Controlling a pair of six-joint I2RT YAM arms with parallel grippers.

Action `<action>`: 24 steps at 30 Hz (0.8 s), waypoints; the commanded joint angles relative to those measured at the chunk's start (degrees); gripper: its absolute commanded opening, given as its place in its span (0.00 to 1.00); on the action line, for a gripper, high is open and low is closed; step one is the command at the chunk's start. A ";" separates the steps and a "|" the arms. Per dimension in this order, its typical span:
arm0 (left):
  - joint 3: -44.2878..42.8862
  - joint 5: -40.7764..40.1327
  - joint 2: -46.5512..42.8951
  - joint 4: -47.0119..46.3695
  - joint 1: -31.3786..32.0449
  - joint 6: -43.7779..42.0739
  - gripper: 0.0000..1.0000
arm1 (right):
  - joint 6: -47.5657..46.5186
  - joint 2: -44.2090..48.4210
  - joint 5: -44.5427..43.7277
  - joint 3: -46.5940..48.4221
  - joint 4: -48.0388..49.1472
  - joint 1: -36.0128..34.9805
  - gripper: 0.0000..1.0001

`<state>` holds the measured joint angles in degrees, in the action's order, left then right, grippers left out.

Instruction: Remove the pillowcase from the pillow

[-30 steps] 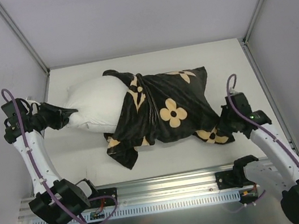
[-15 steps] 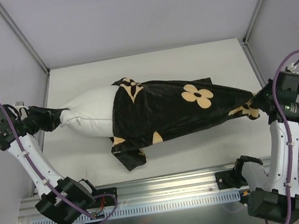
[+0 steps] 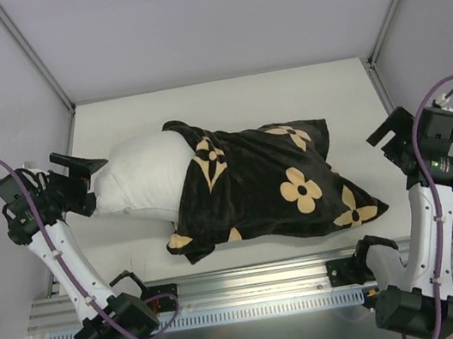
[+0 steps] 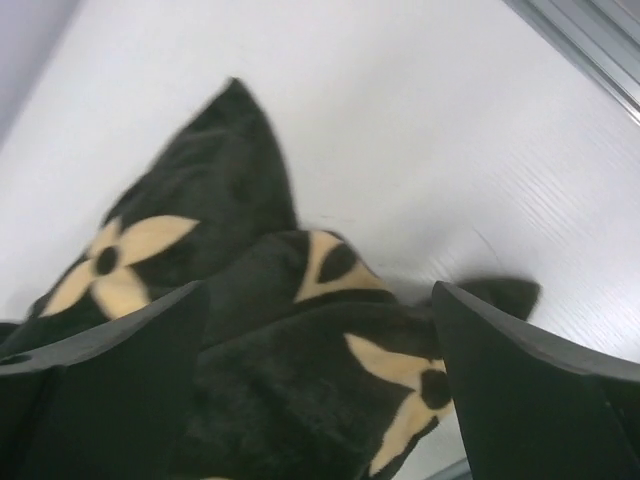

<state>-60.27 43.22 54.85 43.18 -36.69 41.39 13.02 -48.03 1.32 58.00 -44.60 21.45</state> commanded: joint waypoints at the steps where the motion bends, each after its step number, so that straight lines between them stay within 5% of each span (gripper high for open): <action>1: -5.64 -8.21 -1.59 -0.73 0.56 -1.57 0.99 | -0.89 -0.39 3.07 6.85 1.01 -4.90 0.98; 4: -9.67 -15.31 -1.42 0.14 2.22 -3.67 0.99 | -0.45 -2.32 3.17 10.72 1.27 -15.76 0.99; 9: -21.62 -38.71 3.68 8.40 21.52 -9.13 0.99 | -0.53 -11.80 -10.36 21.86 0.57 -40.14 0.99; 12: -24.37 -48.92 6.58 12.36 27.89 -10.01 0.99 | -2.55 -22.95 -14.94 32.50 -1.63 -53.32 0.99; 16: -23.41 -44.29 10.18 13.34 28.51 -11.24 0.99 | -4.66 -39.65 -15.30 49.63 -7.25 -65.82 0.99; 24: -22.78 -40.67 19.75 12.81 36.15 -7.64 0.99 | -3.26 -72.10 -5.99 82.52 -11.83 -71.20 1.00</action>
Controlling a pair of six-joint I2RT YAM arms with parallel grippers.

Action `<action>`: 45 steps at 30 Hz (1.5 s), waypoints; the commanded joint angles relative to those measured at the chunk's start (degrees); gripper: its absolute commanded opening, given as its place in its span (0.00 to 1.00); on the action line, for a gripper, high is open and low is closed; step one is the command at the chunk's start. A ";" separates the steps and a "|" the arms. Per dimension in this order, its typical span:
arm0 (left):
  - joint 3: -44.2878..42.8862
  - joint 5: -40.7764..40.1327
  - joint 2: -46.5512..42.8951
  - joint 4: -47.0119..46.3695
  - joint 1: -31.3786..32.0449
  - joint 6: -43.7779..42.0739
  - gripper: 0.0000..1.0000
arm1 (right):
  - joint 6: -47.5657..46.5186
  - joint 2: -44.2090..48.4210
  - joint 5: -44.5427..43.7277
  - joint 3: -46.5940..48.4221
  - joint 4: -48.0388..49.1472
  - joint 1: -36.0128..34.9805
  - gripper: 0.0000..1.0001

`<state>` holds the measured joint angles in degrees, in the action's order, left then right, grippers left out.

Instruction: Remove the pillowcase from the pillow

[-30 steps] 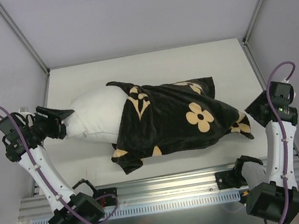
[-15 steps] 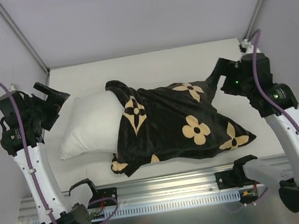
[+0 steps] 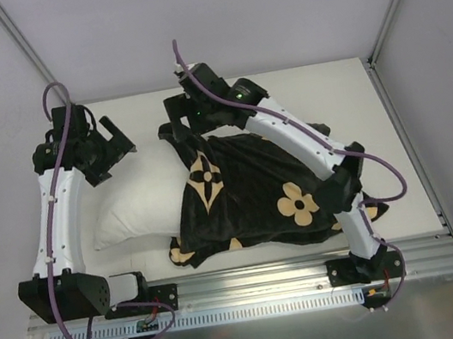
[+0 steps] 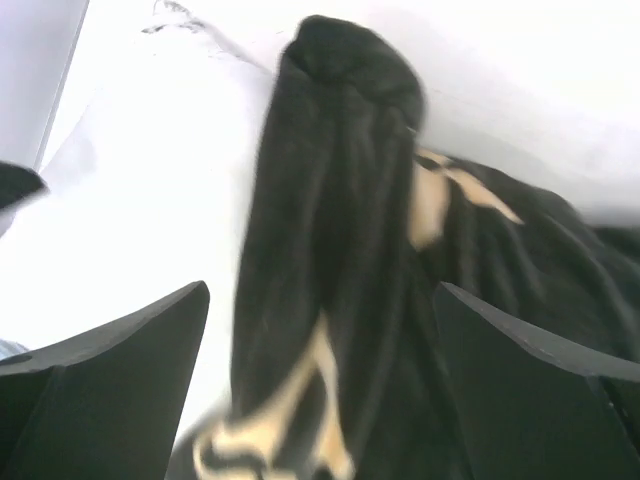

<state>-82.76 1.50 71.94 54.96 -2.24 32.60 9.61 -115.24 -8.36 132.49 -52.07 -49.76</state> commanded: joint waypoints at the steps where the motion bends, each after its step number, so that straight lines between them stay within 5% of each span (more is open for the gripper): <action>1: -0.47 1.14 3.72 1.03 1.89 1.76 0.99 | 1.28 -6.38 4.57 9.62 -3.57 0.01 0.99; 7: 2.50 1.05 9.44 -0.11 5.75 5.01 0.99 | 4.45 -12.98 6.96 7.79 1.89 0.01 0.97; 10: 4.36 1.23 11.55 -1.52 7.60 5.37 0.99 | 4.98 -14.05 6.17 7.35 1.89 0.19 0.77; 12: 6.90 2.01 12.43 -2.75 8.48 4.93 0.91 | 5.16 -12.82 4.85 4.72 2.94 0.45 0.48; 14: 9.45 3.69 12.87 -4.77 8.83 4.67 0.60 | 5.42 -9.31 3.88 1.91 4.34 0.89 0.24; 15: 10.24 3.51 12.61 -5.03 8.83 5.54 0.03 | 5.60 -8.00 2.75 -0.89 4.87 1.59 0.17; 16: 11.56 3.25 12.09 -5.21 8.83 5.81 0.00 | 5.77 -5.28 2.13 -2.48 4.88 2.20 0.03; 17: 12.09 2.64 10.43 -5.74 8.83 5.98 0.00 | 5.77 -3.60 1.42 -4.24 4.88 3.69 0.01; 26: 16.93 2.97 -11.79 -5.74 2.86 7.39 0.00 | 7.01 29.49 -0.70 -44.57 15.68 22.30 0.01; 34: 12.71 9.31 -15.87 -5.83 2.59 10.20 0.00 | 4.46 35.97 2.11 -47.23 13.50 21.46 0.01; 35: 12.45 9.31 -16.04 -5.83 2.59 10.12 0.00 | 3.41 35.70 4.56 -46.88 13.14 21.11 0.04; 36: 12.10 9.05 -15.96 -5.74 2.59 9.77 0.00 | 2.62 35.61 5.62 -46.53 12.36 21.11 0.48; 39: 11.48 8.43 -16.04 -5.57 2.59 8.45 0.00 | 0.07 37.97 2.49 -46.52 8.14 21.54 0.99; 42: 11.66 9.40 -15.52 -5.65 2.59 8.53 0.00 | 1.20 42.97 1.68 -51.53 8.30 27.24 0.96; 45: 11.75 9.58 -15.78 -5.74 2.59 9.24 0.00 | 4.80 45.36 6.15 -57.85 11.19 41.61 0.96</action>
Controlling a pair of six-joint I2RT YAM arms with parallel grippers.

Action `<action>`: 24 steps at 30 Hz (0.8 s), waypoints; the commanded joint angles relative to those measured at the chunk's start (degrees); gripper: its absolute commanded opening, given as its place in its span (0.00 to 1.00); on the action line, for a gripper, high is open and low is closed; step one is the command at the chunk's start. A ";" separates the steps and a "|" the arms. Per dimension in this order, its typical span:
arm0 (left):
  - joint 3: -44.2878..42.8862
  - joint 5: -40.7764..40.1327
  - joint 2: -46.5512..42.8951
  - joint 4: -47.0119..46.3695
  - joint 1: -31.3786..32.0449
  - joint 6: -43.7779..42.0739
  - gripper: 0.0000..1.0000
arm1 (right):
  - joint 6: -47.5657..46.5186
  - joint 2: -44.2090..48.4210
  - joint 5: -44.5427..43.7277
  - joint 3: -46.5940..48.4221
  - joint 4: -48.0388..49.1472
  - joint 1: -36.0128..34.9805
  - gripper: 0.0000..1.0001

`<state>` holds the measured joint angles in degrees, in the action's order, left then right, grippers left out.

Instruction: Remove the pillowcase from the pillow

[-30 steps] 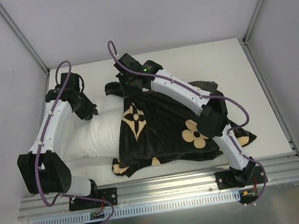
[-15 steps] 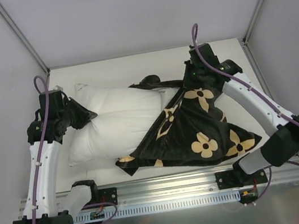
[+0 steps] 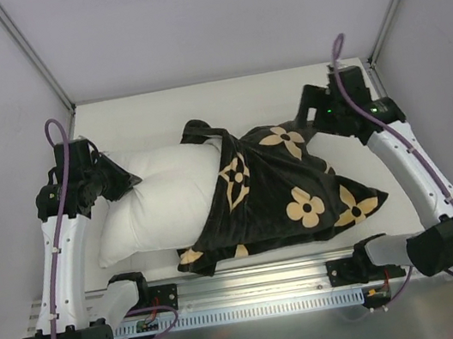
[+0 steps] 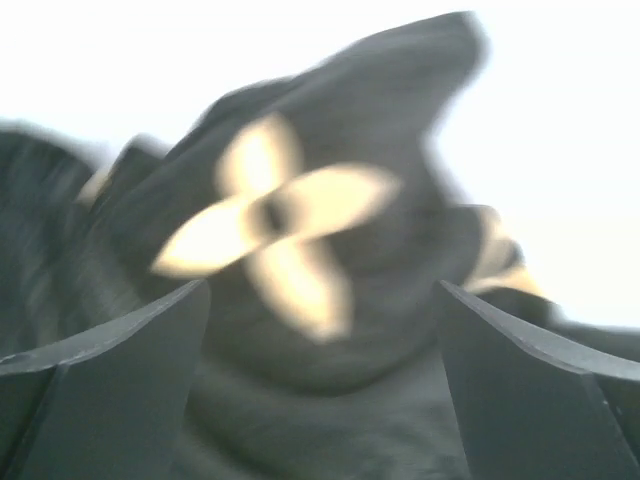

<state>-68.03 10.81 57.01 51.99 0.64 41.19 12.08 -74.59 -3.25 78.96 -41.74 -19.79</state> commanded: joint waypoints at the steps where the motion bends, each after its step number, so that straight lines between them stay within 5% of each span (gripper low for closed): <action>1: -3.16 0.44 -0.85 -2.77 -0.29 0.56 0.00 | 3.38 4.54 3.83 -6.08 2.00 14.49 0.96; 7: -3.95 1.67 -0.33 -2.77 -0.29 -0.06 0.00 | 12.25 -8.34 15.87 -10.32 9.99 25.23 0.96; 12: -4.13 2.37 -0.15 -2.77 -0.29 -0.06 0.00 | 22.89 -17.16 21.26 -11.37 22.03 24.89 0.96; 19: -3.60 3.08 -1.11 -2.77 -0.29 0.03 0.00 | 29.57 -29.38 22.13 -5.75 25.19 22.08 0.96; 21: -3.34 2.73 -1.11 -2.85 -0.29 0.03 0.00 | 29.85 -31.05 23.11 -5.40 26.26 20.68 0.85; 22: -3.25 2.55 -1.03 -2.77 -0.29 0.12 0.00 | 29.76 -31.32 23.81 -5.22 26.96 20.32 0.71; 23: -3.25 2.46 -0.94 -2.77 -0.29 0.03 0.00 | 29.59 -31.23 24.33 -5.04 28.36 20.06 0.40; 24: -3.42 2.55 -0.77 -2.77 -0.29 -0.14 0.00 | 29.67 -30.89 24.95 -4.87 28.64 19.97 0.21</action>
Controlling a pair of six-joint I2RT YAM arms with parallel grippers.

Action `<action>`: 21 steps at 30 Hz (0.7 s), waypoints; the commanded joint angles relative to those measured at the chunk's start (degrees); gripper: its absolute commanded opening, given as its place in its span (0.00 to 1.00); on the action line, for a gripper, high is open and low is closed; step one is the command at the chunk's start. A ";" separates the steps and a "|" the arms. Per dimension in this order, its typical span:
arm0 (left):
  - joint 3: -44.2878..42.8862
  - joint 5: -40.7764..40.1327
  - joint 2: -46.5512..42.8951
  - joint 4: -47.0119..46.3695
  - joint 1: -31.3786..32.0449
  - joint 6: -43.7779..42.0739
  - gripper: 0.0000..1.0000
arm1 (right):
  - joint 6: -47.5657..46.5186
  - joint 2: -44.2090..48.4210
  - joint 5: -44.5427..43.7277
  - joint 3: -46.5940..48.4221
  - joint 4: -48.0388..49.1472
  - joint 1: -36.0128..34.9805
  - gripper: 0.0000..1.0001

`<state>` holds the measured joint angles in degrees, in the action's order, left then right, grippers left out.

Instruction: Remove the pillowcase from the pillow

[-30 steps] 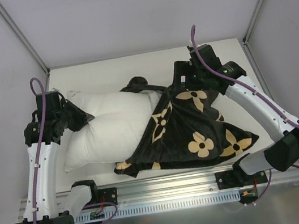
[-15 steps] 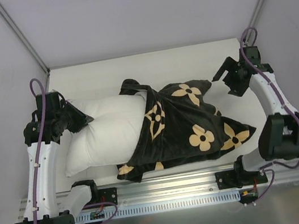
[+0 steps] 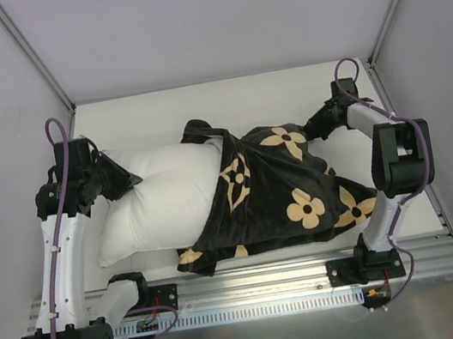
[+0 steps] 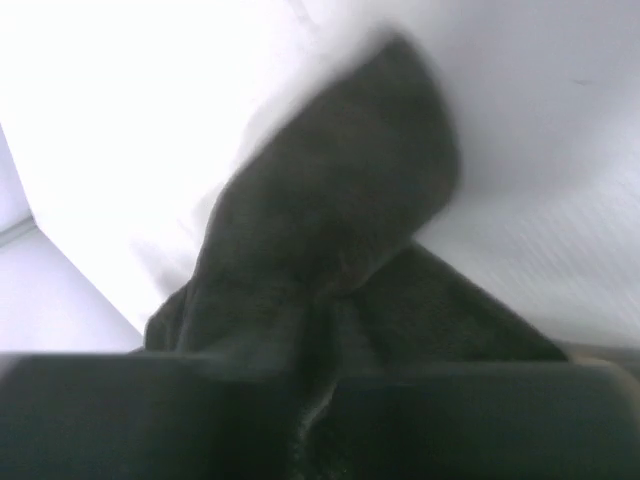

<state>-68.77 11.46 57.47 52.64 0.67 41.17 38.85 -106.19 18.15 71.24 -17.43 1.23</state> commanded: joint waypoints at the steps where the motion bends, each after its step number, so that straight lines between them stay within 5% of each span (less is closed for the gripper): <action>1: -3.03 1.90 -1.14 -3.42 -0.32 -0.30 0.00 | 2.72 1.25 4.25 3.20 4.25 -0.97 0.01; 14: -15.42 8.05 -0.26 1.67 -18.15 -7.50 0.00 | -7.29 26.90 -1.36 1.18 -6.54 19.93 0.01; 21: -19.47 9.71 -0.08 4.66 -25.00 -7.86 0.00 | -10.37 31.82 -5.93 1.97 -11.57 28.37 0.01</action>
<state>-83.94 20.03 58.11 59.83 -21.30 33.76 30.70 -76.16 18.04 72.31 -28.25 25.47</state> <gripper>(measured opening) 0.052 0.020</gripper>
